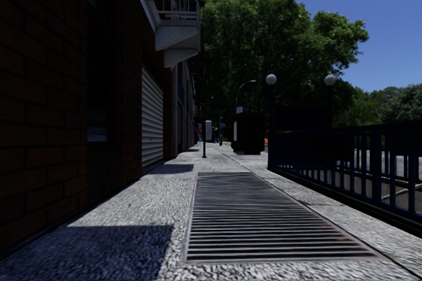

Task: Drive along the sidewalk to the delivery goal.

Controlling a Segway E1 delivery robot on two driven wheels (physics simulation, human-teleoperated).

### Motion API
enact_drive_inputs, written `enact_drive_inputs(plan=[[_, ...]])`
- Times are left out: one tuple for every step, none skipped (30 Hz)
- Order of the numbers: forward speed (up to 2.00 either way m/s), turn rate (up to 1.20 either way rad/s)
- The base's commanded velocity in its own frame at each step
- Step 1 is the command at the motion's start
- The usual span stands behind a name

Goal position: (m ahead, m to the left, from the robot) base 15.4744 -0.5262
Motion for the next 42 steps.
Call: enact_drive_inputs(plan=[[2.0,0.0],[2.0,0.0],[2.0,0.0],[2.0,0.0],[2.0,0.02],[2.0,0.22],[2.0,0.4],[2.0,0.45],[2.0,0.47],[2.0,0.47],[2.0,0.47],[2.0,0.46],[2.0,0.23],[2.0,0.05],[2.0,0.0],[2.0,0.0],[2.0,0.0],[2.0,0.0],[2.0,0.0],[2.0,0.0],[2.0,0.0],[2.0,0.0],[2.0,0.0],[2.0,0.0],[2.0,0.0],[2.0,0.0],[2.0,0.0],[2.0,0.0],[2.0,0.0],[2.0,0.0],[2.0,0.0],[2.0,0.0],[2.0,0.0],[2.0,0.0],[2.0,0.0],[2.0,0.0],[2.0,0.0],[2.0,0.0],[2.0,0.0],[2.0,0.0],[2.0,0.0],[2.0,0.0]])
